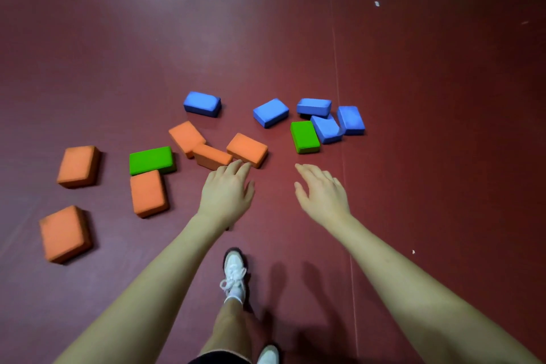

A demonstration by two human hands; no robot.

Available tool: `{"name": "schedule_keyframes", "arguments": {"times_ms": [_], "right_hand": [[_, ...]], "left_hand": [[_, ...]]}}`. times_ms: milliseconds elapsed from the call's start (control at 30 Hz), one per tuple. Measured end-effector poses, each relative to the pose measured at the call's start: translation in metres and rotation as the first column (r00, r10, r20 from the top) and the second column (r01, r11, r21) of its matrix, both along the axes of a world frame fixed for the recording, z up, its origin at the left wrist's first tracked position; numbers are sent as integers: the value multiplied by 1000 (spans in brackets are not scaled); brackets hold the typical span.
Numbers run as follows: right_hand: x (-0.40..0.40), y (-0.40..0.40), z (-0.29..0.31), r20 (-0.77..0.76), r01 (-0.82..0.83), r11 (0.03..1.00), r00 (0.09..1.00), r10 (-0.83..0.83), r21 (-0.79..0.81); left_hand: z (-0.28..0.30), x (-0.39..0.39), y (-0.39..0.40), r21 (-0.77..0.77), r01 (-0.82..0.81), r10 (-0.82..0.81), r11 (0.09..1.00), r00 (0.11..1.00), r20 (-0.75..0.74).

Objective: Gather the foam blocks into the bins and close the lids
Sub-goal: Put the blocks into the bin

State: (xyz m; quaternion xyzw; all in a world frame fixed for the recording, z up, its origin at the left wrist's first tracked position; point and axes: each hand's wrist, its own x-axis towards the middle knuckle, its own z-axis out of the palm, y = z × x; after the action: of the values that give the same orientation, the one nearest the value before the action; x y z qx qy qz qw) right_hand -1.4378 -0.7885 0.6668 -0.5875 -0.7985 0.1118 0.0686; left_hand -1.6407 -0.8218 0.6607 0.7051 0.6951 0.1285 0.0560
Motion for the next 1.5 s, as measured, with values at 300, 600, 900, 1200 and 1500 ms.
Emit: {"name": "schedule_keyframes", "arguments": {"times_ms": [300,600,900,1200,1500], "right_hand": [[-90,166,-28,18,-159,987,987,159,2],[-179,319,-47,67,-300,951,950,305,-69],[-233,460,-109,133,-458,871,866,483,-180],[-262,578,-225,127,-541,781,790,599,-312],[-265,612,-419,162,-527,743,761,629,-413]], "left_hand": [[-27,-91,149,-45,-103,104,994,994,16],[-45,-164,282,-187,-190,196,964,981,9],[-110,-212,396,-261,-312,327,914,945,15],[-234,-220,481,-394,-448,497,802,867,25],[-428,-199,502,-538,-571,662,620,749,-31]]}}
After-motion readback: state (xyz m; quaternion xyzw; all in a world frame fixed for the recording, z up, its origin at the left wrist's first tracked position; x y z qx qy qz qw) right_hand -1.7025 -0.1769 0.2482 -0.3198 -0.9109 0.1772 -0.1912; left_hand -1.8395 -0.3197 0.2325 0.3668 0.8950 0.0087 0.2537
